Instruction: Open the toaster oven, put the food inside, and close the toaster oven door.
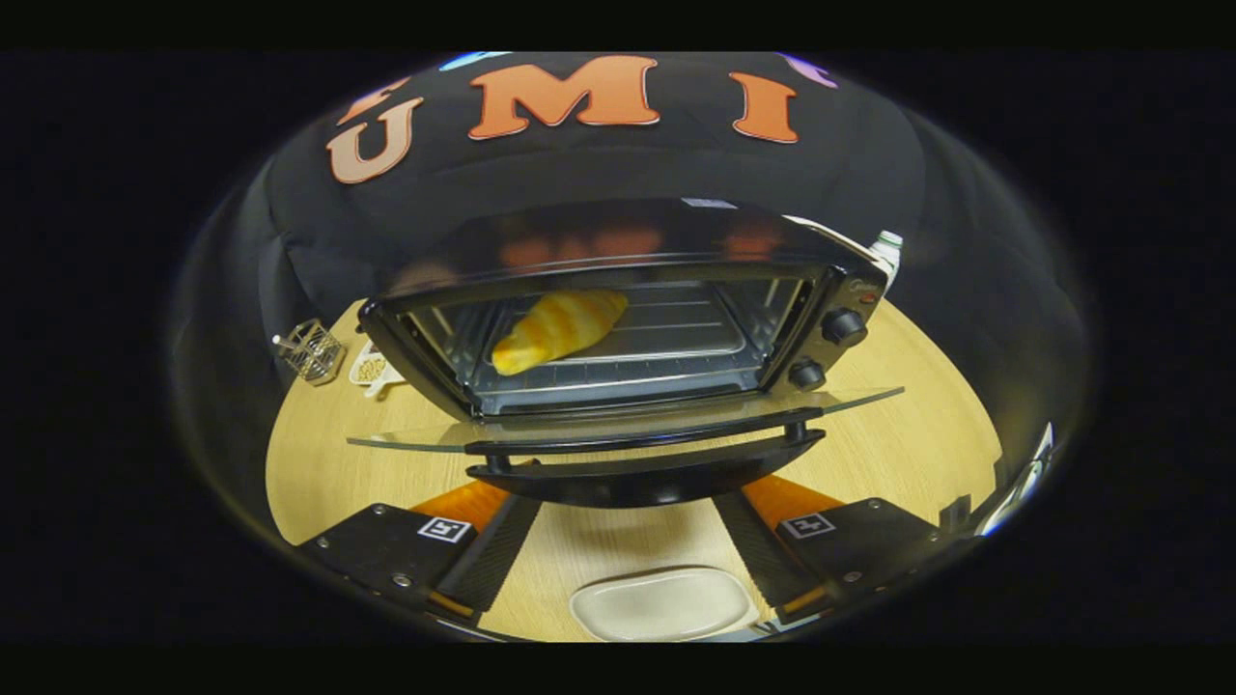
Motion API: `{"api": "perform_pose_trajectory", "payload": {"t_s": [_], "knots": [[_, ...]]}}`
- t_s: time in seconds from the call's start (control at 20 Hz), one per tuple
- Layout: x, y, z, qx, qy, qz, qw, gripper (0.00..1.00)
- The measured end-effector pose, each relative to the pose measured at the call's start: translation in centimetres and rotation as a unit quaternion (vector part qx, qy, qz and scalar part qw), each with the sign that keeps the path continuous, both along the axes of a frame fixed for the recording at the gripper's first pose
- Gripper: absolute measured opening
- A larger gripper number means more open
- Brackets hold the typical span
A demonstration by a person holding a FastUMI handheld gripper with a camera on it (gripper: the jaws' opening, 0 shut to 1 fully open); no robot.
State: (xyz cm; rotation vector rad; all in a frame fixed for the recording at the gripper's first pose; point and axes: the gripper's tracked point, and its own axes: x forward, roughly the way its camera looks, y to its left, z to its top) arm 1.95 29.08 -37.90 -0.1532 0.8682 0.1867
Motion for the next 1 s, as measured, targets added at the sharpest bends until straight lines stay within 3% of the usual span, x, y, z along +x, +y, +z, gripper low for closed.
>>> {"api": "perform_pose_trajectory", "payload": {"t_s": [0.65, 1.0], "knots": [[5.7, 1.2, 3.9, 0.044, -0.053, -0.011, 0.998, 1.0], [4.5, 1.9, 6.6, 0.063, -0.074, -0.007, 0.995, 1.0]]}}
